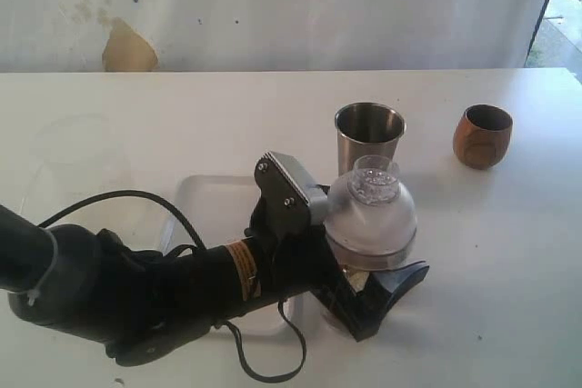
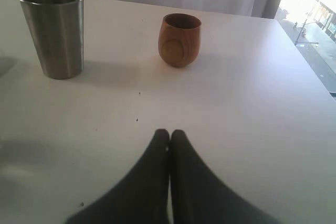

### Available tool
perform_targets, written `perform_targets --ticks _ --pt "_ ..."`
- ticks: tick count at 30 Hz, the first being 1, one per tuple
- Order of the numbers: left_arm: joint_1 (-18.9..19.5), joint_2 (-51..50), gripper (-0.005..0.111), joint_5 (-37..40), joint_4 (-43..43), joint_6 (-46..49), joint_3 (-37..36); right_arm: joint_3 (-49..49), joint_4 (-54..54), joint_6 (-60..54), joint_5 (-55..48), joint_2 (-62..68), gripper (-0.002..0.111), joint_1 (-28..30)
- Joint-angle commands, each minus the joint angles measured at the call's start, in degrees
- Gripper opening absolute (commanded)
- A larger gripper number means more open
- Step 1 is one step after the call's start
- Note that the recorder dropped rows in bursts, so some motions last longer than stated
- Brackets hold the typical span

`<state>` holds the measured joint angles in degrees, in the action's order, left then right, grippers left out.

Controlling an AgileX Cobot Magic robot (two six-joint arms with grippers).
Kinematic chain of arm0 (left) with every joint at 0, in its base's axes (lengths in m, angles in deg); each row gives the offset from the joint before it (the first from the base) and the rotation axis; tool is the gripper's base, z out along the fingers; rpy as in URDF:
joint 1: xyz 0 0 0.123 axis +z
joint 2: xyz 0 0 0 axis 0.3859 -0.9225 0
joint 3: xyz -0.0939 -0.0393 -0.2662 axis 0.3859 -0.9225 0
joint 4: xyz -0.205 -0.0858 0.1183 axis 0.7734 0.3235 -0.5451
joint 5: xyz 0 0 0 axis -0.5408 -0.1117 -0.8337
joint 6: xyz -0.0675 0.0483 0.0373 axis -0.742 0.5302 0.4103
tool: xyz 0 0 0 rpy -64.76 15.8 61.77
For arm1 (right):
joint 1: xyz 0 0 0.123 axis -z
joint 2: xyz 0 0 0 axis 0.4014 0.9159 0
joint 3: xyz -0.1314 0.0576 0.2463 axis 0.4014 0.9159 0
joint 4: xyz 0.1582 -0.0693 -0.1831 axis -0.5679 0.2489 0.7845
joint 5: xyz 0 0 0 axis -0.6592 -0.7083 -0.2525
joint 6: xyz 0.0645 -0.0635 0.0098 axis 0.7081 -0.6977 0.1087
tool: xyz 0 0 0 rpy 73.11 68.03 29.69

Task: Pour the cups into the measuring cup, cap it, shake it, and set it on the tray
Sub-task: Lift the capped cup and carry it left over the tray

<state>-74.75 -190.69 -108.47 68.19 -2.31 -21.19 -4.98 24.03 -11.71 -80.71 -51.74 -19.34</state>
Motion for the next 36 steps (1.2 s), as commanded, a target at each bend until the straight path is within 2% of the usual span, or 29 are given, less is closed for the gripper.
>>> perform_targets --ticks 1,4,6,10,14,16,22,26,30,32,34,36 --pt "0.0 0.1 0.105 -0.7 0.3 -0.2 0.2 0.3 0.0 -0.3 0.0 -0.3 0.0 0.4" --pt "0.0 0.1 0.1 0.5 0.3 0.1 0.2 0.3 0.0 -0.3 0.0 -0.3 0.0 0.4" --pt "0.0 0.1 0.089 1.2 0.3 0.1 0.2 0.3 0.0 -0.3 0.0 -0.3 0.0 0.4" --pt "0.0 0.1 0.057 4.4 0.3 0.1 0.2 0.3 0.0 -0.3 0.0 -0.3 0.0 0.4" --pt "0.0 0.1 0.013 8.9 0.3 0.0 0.2 0.3 0.0 -0.3 0.0 -0.3 0.0 0.4" --pt "0.0 0.1 0.0 9.3 0.1 -0.2 0.2 0.3 0.0 -0.3 0.0 -0.3 0.0 0.4" --pt "0.0 0.7 0.0 7.4 -0.8 -3.5 0.2 0.3 0.0 -0.3 0.0 -0.3 0.0 0.4" --pt "0.0 5.3 0.0 1.9 -3.7 -4.2 0.2 0.3 0.0 -0.3 0.0 -0.3 0.0 0.4" --pt "0.0 12.3 0.0 0.6 -7.1 -11.2 0.2 0.3 0.0 -0.3 0.0 -0.3 0.0 0.4" --pt "0.0 16.7 0.0 3.9 -11.7 -11.2 0.2 0.3 0.0 -0.3 0.0 -0.3 0.0 0.4" --pt "0.0 21.4 0.0 11.6 -12.5 -6.8 0.2 0.3 0.0 -0.3 0.0 -0.3 0.0 0.4" --pt "1.2 24.6 0.0 19.6 -5.7 0.1 0.2 0.3 0.0 -0.3 0.0 -0.3 0.0 0.4"
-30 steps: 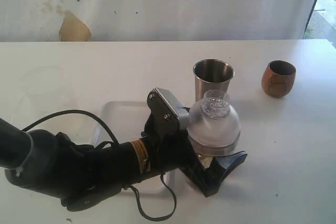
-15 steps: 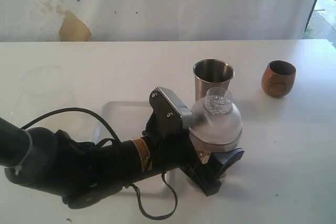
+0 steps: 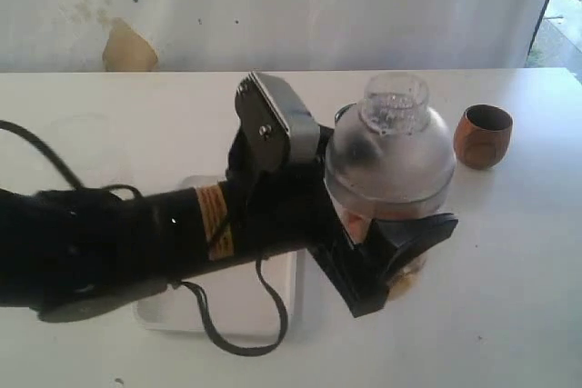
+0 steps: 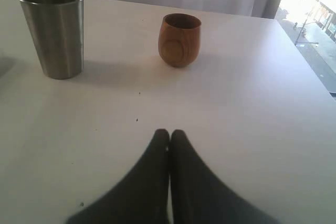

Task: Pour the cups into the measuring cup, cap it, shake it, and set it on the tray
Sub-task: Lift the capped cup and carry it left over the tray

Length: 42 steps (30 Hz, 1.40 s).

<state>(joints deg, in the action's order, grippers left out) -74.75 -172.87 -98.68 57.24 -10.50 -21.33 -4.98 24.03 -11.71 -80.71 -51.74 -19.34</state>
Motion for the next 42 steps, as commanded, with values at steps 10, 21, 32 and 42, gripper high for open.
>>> perform_targets --ticks 10,21,32,42 --pt "6.4 11.6 0.0 16.5 -6.8 -3.6 -0.3 0.3 0.0 -0.3 0.0 -0.3 0.0 0.4" --pt "10.5 12.6 0.0 18.4 8.9 0.9 -1.7 0.3 0.0 -0.3 0.0 -0.3 0.0 0.4" --pt "8.9 15.2 0.0 13.6 -2.6 -5.3 -2.9 0.3 0.0 -0.3 0.0 -0.3 0.0 0.4" --pt "9.0 17.3 0.0 12.6 -7.1 -8.3 -3.6 0.3 0.0 -0.3 0.0 -0.3 0.0 0.4"
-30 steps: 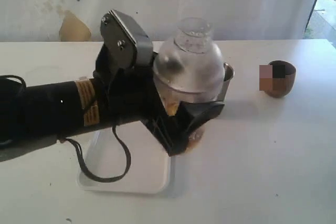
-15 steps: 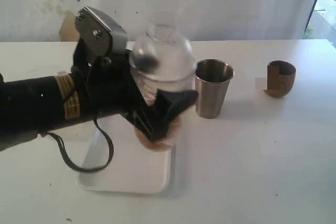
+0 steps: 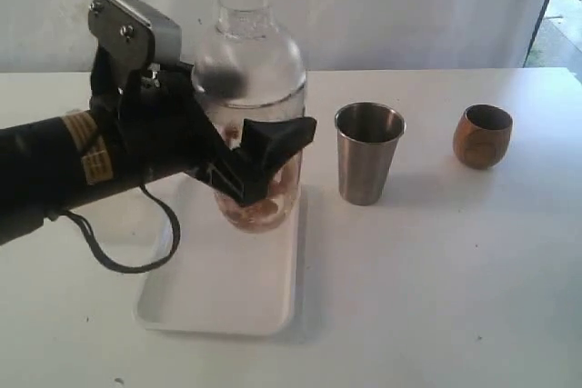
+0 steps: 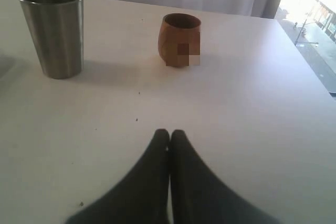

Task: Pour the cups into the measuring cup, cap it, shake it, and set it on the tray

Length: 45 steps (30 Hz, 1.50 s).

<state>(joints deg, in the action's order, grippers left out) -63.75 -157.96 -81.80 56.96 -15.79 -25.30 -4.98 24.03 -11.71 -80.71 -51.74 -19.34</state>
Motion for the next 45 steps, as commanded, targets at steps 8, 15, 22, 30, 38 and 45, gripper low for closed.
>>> perform_targets --ticks 8,15,22,30,38,45 --pt "-1.0 4.0 0.0 -4.8 -5.9 -1.1 -0.3 0.3 0.0 -0.3 0.0 -0.3 0.0 0.4" --pt "0.9 7.1 0.0 1.7 3.6 5.5 0.0 0.3 0.0 -0.3 0.0 -0.3 0.0 0.4" --pt "5.9 14.7 0.0 6.2 10.9 12.0 0.0 0.3 0.0 -0.3 0.0 -0.3 0.0 0.4" --pt "19.4 23.1 0.0 21.4 10.7 16.6 0.0 0.3 0.0 -0.3 0.0 -0.3 0.0 0.4" --pt "33.1 24.4 0.0 33.8 7.8 24.6 0.0 0.3 0.0 -0.3 0.0 -0.3 0.0 0.4" --pt "37.7 20.8 0.0 38.6 7.2 36.4 -0.5 0.3 0.0 -0.3 0.0 -0.3 0.0 0.4"
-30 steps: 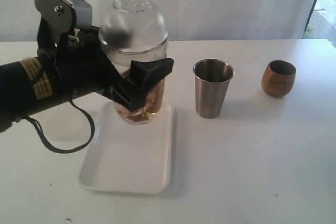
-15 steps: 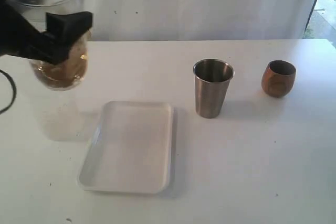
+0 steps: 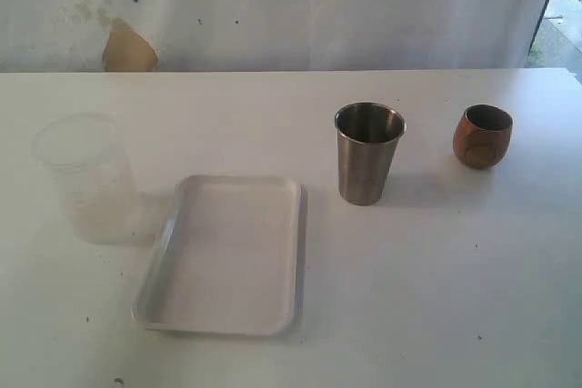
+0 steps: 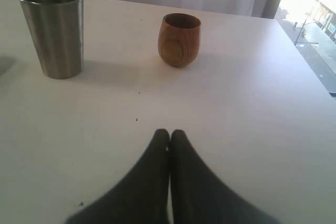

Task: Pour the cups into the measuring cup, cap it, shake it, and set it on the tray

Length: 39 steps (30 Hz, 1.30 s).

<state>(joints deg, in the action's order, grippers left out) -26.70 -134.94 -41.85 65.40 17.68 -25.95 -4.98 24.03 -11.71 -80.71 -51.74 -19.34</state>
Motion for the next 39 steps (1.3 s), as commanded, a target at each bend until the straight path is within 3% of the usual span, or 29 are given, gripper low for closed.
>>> perform_targets --ticks 1,5,11,18,24,30,39 --pt "0.6 -4.1 0.0 -2.3 -2.2 3.3 -0.3 0.3 0.0 -0.3 0.0 -0.3 0.0 0.4" --pt "0.6 -11.1 0.0 -6.9 -7.6 4.5 -1.5 0.3 0.0 -0.3 0.0 -0.3 0.0 0.4" --pt "2.6 -16.5 0.0 -11.6 -8.6 4.5 -1.4 0.3 0.0 -0.3 0.0 -0.3 0.0 0.4" --pt "5.9 -18.3 0.0 -14.1 -9.4 10.4 -1.4 0.3 0.0 -0.3 0.0 -0.3 0.0 0.4" --pt "6.1 -18.6 0.0 -18.4 -9.4 16.3 -1.4 0.3 0.0 -0.3 0.0 -0.3 0.0 0.4" --pt "6.1 -18.8 0.0 -19.0 -9.4 23.5 -1.4 0.3 0.0 -0.3 0.0 -0.3 0.0 0.4" --pt "6.1 -21.7 0.0 -18.3 -8.6 26.4 1.5 0.3 0.0 -0.3 0.0 -0.3 0.0 0.4"
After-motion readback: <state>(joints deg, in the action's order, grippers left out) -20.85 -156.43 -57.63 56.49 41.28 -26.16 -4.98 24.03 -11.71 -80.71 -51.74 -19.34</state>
